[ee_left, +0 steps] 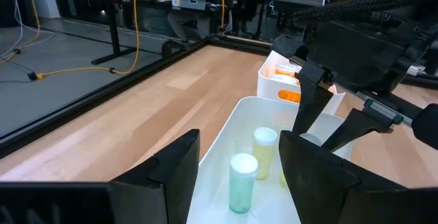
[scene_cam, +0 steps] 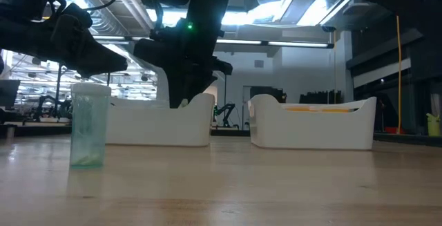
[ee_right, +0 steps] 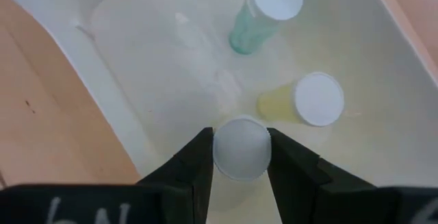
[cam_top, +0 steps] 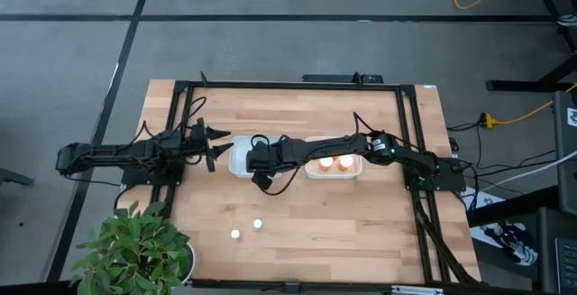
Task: Pick and place medicine bottles into bin by pill shape (circle, oval)
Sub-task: Put the small yellow pill bottle into the left white bin
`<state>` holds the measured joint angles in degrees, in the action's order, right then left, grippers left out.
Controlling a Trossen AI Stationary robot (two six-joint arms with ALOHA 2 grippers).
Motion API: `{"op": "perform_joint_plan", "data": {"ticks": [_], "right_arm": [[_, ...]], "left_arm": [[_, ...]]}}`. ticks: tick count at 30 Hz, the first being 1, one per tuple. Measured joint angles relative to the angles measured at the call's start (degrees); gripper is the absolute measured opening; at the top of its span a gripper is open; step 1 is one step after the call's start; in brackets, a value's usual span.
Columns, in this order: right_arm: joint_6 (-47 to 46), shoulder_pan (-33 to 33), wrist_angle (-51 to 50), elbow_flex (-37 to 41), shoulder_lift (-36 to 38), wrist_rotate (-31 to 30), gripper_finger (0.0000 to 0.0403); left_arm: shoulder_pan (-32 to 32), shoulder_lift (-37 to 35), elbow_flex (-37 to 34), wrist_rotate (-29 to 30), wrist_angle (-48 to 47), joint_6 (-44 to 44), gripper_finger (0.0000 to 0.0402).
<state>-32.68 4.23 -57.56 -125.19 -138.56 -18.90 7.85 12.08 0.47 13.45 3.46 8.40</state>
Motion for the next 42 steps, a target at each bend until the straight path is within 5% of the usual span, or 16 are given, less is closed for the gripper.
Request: {"op": "perform_joint_plan", "data": {"ticks": [8, 21, 42], "right_arm": [[-0.3, -0.1, 0.0, 0.0, 0.0, 1.1, 0.0124], [-0.5, -0.1, -0.1, 0.0, 0.0, 1.0, 0.0181], [-0.3, -0.1, 0.9, -0.6, 0.0, 1.0, 0.0184]], "left_arm": [[0.0, 0.0, 0.0, 0.0, 0.0, 0.0, 0.0194], [0.0, 0.0, 0.0, 0.0, 0.0, 0.0, 0.0194], [0.0, 0.0, 0.0, 0.0, 0.0, 0.0, 0.0194]]}}
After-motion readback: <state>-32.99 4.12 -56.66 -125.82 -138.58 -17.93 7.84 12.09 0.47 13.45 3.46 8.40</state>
